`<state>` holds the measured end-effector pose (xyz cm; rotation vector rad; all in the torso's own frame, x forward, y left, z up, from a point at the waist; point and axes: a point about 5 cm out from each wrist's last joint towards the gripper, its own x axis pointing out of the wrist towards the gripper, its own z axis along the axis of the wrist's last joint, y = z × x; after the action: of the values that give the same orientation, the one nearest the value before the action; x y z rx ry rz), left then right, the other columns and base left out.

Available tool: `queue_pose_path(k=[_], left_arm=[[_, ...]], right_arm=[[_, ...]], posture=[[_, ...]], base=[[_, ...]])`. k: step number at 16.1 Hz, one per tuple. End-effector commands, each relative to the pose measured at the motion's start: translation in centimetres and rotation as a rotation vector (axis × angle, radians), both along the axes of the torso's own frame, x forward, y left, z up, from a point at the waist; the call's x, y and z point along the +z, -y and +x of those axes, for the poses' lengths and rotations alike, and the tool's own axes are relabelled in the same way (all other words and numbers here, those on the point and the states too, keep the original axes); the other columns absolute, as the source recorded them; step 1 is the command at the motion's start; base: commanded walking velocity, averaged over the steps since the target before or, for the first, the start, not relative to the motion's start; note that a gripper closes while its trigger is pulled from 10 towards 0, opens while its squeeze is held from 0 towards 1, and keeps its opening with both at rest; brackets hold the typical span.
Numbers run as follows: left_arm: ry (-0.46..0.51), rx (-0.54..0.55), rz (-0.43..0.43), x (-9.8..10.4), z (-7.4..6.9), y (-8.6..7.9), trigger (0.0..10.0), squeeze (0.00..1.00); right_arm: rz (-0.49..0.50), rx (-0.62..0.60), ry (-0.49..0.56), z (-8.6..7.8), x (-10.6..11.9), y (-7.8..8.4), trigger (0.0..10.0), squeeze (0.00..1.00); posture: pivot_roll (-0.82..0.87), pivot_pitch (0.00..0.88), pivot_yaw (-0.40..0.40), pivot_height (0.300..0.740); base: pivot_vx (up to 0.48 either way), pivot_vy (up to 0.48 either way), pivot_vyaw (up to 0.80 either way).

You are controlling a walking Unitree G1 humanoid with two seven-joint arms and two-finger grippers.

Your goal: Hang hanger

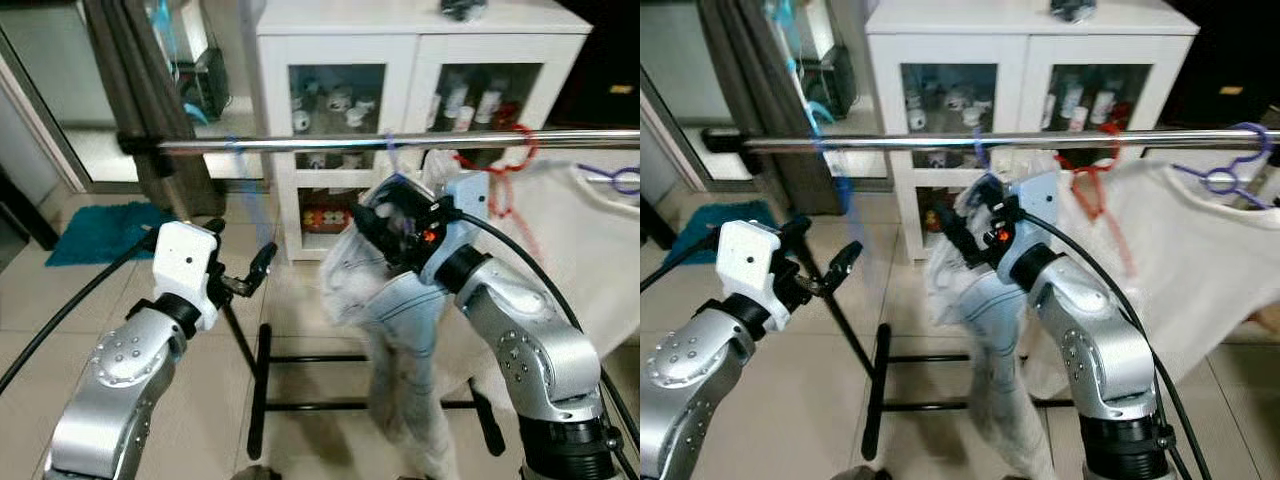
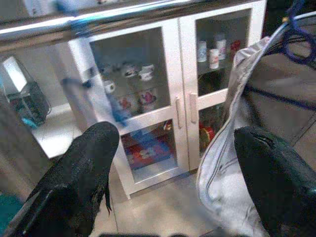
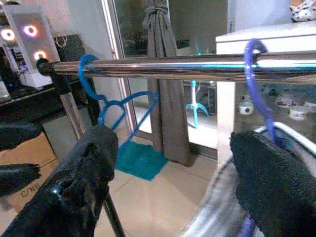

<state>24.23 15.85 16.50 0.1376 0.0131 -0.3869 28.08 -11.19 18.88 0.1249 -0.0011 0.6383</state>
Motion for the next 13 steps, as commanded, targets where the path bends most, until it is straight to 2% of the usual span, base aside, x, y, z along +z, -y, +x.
queue_pose_path(k=[1,5,6,7,8,9,12,13], left_arm=[[-0.001,0.014,0.023,-0.2,0.1,-0.1,10.0,0.0],[-0.011,0.033,0.051,-0.5,0.2,-0.5,10.0,0.0],[-0.012,0.039,0.071,-0.6,0.3,-0.6,10.0,0.0],[-0.007,0.044,0.076,-0.6,0.4,-0.8,10.0,0.0],[-0.006,0.046,0.079,-0.5,0.4,-0.8,10.0,0.0],[-0.006,0.057,0.094,-0.6,0.4,-1.1,10.0,0.0],[-0.029,0.087,0.11,-0.9,0.4,-2.0,10.0,0.0],[-0.037,0.089,0.122,-1.0,0.4,-2.1,10.0,0.0]], right_arm=[[0.005,0.026,-0.005,-0.2,-0.1,-0.7,10.0,1.0],[-0.014,0.065,-0.014,0.5,-0.4,-1.9,10.0,1.0],[-0.041,0.087,-0.012,1.2,-0.3,-2.8,10.0,1.0],[-0.048,0.163,-0.001,1.7,0.0,-3.8,10.0,1.0],[-0.048,0.193,0.003,1.6,0.1,-4.0,10.0,1.0],[-0.055,0.231,0.006,1.5,0.0,-4.2,10.0,0.0],[-0.027,0.297,0.03,1.5,0.1,-4.7,10.0,0.0],[-0.004,0.304,0.077,1.8,0.4,-4.8,10.0,0.0]], posture=[[-0.08,0.0,0.071,0.74],[-0.08,0.0,0.069,0.74],[-0.08,0.0,0.067,0.74],[-0.07,0.0,0.065,0.74],[-0.07,0.0,0.065,0.74],[-0.07,0.0,0.061,0.74],[-0.07,0.0,0.056,0.74],[-0.07,0.0,0.056,0.74]], base=[[0.0,0.0,0.0],[0.0,0.0,0.0],[0.0,0.0,0.0],[0.0,0.0,0.0],[0.0,0.0,0.0],[0.0,0.0,0.0],[0.0,0.0,0.0],[0.0,0.0,0.0]])
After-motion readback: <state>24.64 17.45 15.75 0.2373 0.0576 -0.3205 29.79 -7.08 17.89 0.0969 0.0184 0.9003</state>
